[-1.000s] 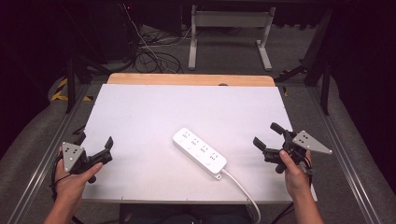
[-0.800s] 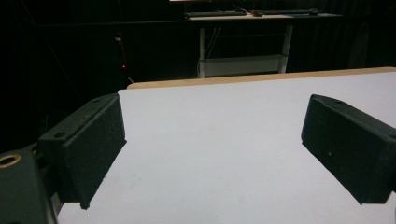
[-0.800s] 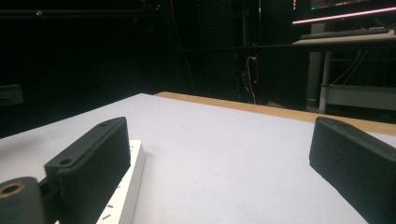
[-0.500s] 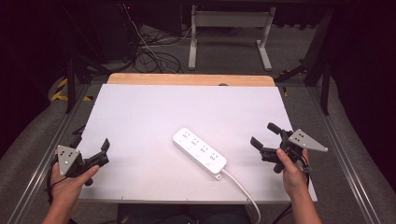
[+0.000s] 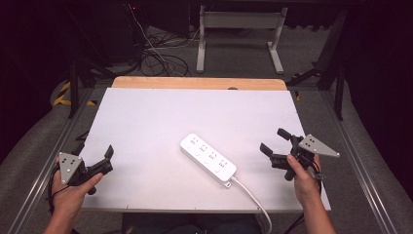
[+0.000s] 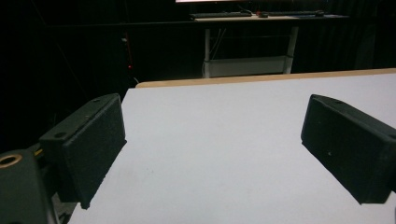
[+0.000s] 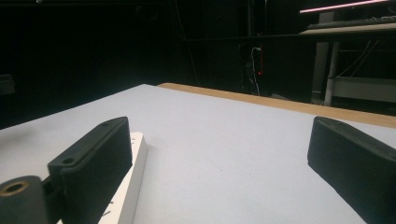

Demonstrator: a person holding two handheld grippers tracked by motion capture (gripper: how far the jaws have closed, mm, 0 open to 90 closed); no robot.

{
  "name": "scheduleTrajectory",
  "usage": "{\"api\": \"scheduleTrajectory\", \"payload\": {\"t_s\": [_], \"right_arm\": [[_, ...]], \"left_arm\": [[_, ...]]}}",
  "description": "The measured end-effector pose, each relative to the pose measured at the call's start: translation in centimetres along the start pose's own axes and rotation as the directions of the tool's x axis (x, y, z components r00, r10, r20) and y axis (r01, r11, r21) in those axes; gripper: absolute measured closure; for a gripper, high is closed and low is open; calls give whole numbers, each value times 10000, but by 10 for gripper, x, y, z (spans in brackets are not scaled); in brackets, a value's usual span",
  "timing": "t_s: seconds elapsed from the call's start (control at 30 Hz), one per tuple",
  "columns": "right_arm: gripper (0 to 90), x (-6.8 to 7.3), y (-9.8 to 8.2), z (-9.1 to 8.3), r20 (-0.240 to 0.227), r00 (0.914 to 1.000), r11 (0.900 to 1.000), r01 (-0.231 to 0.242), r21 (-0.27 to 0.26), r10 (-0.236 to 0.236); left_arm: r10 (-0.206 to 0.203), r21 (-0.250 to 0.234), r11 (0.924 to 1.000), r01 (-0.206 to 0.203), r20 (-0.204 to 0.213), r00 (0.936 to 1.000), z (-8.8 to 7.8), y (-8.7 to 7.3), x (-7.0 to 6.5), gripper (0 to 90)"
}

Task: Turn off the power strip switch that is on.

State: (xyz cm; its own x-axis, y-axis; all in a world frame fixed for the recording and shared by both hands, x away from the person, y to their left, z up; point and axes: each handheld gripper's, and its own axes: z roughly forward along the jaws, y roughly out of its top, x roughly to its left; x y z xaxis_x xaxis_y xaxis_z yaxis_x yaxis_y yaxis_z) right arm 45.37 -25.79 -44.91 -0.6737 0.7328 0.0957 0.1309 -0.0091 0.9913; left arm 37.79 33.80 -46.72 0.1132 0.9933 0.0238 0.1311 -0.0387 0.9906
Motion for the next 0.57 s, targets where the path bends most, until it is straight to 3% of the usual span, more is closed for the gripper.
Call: {"api": "scheduleTrajectory", "payload": {"t_s": [0.57], "right_arm": [[71,-2,-1,1,-15,10000,10000,-42,81,42]], "left_arm": [[8,59,10000,-8,34,10000,5,0,-1,70]]}}
